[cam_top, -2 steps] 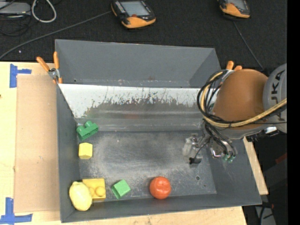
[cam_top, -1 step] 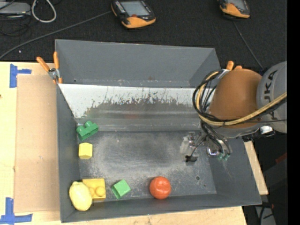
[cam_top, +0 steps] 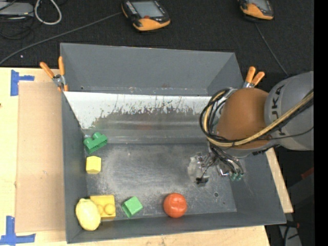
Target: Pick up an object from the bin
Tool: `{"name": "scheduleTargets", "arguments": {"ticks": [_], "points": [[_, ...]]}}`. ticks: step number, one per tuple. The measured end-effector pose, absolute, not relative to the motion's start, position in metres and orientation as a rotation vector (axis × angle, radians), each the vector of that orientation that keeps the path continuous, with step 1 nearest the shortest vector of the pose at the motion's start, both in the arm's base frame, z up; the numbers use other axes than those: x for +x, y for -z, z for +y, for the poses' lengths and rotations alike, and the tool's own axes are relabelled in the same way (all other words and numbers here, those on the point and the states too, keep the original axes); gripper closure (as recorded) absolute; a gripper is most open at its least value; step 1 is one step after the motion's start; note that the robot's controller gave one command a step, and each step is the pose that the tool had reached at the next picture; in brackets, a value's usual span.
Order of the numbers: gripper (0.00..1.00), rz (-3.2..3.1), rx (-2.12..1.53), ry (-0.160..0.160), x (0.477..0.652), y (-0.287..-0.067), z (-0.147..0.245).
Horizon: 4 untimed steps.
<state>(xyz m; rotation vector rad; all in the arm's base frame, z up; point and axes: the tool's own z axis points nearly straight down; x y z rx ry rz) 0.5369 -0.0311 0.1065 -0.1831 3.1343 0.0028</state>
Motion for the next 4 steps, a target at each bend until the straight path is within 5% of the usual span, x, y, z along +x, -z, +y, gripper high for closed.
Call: {"name": "scheduleTargets", "arguments": {"ticks": [1, 2, 4], "points": [[0.00, 3.139, 0.022, -0.004, 0.488, -0.103, 0.027], [0.00, 3.138, 0.022, -0.002, 0.488, -0.103, 0.026], [0.00, 3.131, 0.201, -0.003, 0.494, -0.080, 0.092]]}}
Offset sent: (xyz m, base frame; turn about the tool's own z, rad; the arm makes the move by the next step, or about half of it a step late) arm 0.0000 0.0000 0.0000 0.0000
